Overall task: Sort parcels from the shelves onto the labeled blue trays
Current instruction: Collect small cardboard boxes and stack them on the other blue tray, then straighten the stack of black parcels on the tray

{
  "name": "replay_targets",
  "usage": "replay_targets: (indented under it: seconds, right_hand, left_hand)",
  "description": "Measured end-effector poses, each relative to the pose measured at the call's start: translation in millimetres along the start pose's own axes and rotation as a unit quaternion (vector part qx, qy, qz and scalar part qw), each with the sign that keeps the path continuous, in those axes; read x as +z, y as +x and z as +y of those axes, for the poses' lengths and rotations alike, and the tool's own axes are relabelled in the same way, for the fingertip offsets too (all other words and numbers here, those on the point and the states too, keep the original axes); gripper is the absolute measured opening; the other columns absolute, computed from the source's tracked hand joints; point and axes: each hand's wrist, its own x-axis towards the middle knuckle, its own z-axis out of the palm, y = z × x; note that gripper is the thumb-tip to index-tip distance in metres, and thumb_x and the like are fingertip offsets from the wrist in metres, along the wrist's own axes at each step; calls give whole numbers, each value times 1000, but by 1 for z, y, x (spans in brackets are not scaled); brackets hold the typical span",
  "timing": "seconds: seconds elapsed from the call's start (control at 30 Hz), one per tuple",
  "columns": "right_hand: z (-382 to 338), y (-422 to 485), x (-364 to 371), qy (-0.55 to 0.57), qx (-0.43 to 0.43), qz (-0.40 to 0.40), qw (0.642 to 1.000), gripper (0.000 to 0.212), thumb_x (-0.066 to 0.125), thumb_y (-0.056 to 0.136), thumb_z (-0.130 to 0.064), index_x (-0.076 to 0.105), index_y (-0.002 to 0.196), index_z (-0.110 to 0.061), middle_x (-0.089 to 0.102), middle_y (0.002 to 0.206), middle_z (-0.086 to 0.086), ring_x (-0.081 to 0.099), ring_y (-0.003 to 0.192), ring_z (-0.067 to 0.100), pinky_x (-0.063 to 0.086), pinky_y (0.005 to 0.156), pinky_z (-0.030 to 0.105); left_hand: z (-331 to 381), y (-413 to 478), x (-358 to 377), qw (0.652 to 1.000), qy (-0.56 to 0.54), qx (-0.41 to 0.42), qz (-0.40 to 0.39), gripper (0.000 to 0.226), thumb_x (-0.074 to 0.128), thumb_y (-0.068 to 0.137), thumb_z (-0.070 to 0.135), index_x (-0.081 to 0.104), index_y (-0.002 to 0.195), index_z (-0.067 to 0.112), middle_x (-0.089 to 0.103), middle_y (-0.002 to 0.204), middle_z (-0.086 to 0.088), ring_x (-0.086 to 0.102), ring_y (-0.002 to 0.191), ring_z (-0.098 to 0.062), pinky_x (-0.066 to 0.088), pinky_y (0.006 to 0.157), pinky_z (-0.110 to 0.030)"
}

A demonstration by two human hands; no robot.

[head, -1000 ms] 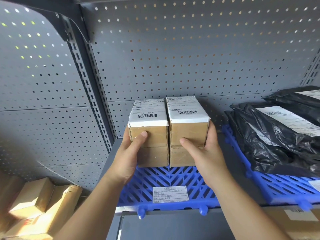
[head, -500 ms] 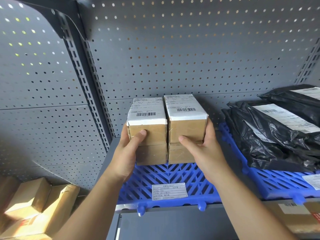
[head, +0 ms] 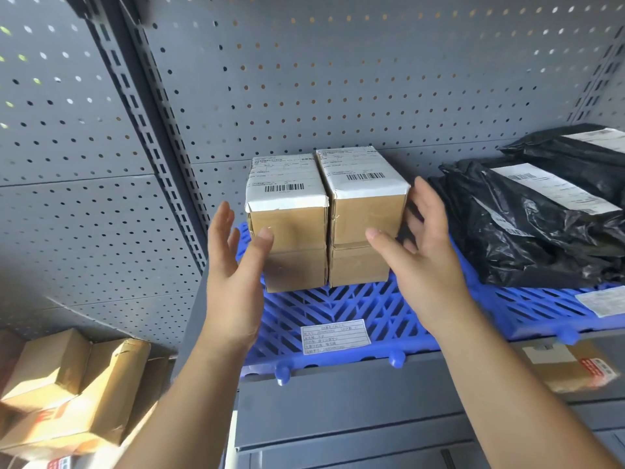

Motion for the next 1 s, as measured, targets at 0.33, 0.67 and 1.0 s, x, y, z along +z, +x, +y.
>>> replay_targets:
  seconds: [0.33, 0.67, 1.0]
  right_hand:
    - [-35, -35, -41, -82, -36, 4, 996, 82, 74, 85, -43, 26, 151, -51, 30, 154, -30, 29, 143, -9, 32, 117, 34]
    - [-66, -89, -175, -196, -81, 10, 977, 70, 68, 90, -44, 32, 150, -43, 32, 146, -31, 28, 125, -26, 22, 93, -4]
    - [-78, -128, -299, -222, -66, 74, 970, 66, 67, 92, -41, 36, 150, -38, 35, 142, -28, 28, 116, -31, 22, 92, -4]
  left_hand:
    - [24, -46, 14, 986, 117, 81, 92, 64, 65, 84, 54, 44, 144, 48, 43, 150, 28, 37, 138, 12, 33, 120, -38]
    - [40, -152, 128, 944, 219, 236, 73, 48, 60, 91, 36, 50, 138, 30, 47, 133, 30, 45, 136, -11, 39, 113, -44]
    - [30, -213, 243, 953, 220, 204, -36, 52, 61, 90, 37, 51, 140, 33, 50, 135, 17, 47, 131, -6, 39, 114, -40]
